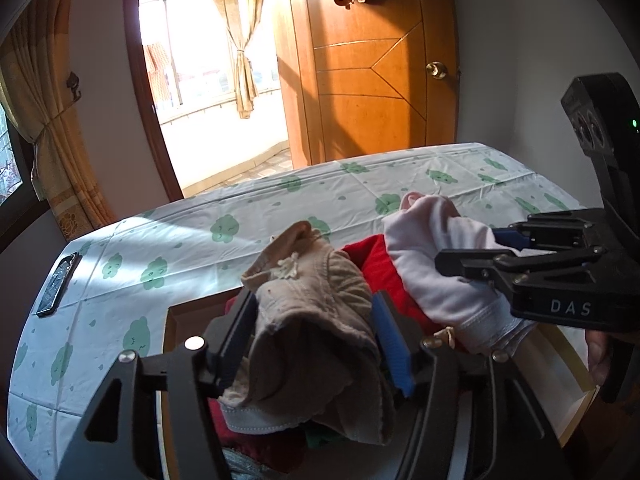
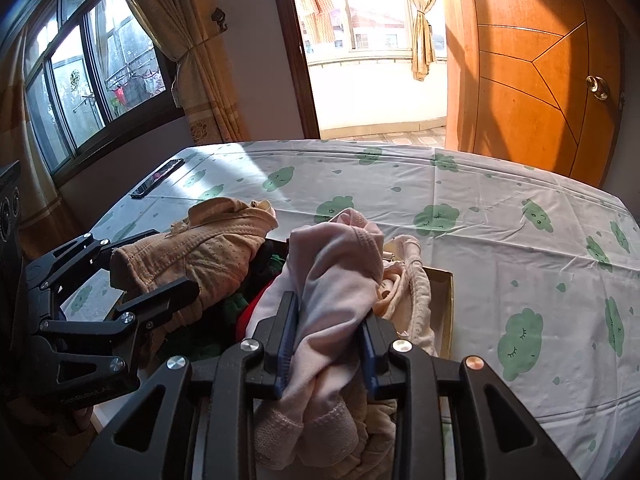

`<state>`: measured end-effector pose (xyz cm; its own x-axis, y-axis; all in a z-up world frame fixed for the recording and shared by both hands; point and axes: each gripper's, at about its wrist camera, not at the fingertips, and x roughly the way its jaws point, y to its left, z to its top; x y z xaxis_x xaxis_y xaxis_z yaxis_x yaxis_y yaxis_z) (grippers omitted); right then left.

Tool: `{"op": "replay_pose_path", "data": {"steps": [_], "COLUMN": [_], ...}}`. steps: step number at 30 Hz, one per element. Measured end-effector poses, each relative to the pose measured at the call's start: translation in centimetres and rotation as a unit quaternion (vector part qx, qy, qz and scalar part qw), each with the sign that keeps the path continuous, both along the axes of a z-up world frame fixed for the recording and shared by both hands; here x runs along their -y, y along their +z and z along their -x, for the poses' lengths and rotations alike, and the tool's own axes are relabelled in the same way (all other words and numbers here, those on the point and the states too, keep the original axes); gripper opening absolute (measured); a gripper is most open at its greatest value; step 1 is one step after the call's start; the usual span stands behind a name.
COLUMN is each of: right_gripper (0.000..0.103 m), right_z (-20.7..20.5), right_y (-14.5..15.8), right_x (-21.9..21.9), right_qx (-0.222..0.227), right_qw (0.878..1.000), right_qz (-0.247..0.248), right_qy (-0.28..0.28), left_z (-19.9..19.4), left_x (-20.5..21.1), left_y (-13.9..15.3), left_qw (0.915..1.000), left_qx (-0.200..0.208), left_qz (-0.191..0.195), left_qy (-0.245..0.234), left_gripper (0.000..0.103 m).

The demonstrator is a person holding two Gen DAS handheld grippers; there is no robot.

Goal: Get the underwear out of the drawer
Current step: 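Lower both garments into the tray beside the other clothes, then open both tools to release the garments in the tray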

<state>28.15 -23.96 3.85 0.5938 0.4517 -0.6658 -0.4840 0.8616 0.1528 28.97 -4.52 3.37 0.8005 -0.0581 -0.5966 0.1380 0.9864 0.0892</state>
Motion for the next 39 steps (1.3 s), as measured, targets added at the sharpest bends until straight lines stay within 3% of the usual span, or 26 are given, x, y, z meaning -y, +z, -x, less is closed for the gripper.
{"op": "replay_pose_path", "data": {"steps": [4,8,10,13,25,39], "right_gripper": [0.043,0.052,0.055,0.057,0.066,0.073], "right_z": [0.4,1.0,1.3,1.8,3.6,7.3], "right_y": [0.0,0.1,0.0,0.0,0.9,1.2], "right_x": [-0.1,-0.3,-0.5,-0.5,-0.2,1.0], "right_qx": [0.004,0.011,0.015,0.020,0.039,0.053], "right_qw": [1.000,1.000,1.000,1.000,0.999,0.998], "right_qz": [0.003,0.007,0.014,0.015,0.025,-0.007], "right_qy": [0.004,0.009,0.011,0.009,0.000,0.011], "left_z": [0.2,0.4,0.6,1.0,2.4,5.1], "left_x": [0.0,-0.1,-0.2,-0.2,0.4,-0.3], "left_y": [0.1,0.2,0.3,0.3,1.3,2.0], "left_qw": [1.0000,0.9999,0.9998,0.9995,0.9989,0.9992], "left_qx": [0.006,0.008,0.010,0.017,0.025,0.034], "left_qz": [-0.002,-0.007,-0.009,-0.016,-0.032,0.011], "left_qy": [0.005,0.008,0.014,0.020,0.022,0.018], "left_gripper": [0.075,0.079,0.090,0.098,0.103,0.103]}}
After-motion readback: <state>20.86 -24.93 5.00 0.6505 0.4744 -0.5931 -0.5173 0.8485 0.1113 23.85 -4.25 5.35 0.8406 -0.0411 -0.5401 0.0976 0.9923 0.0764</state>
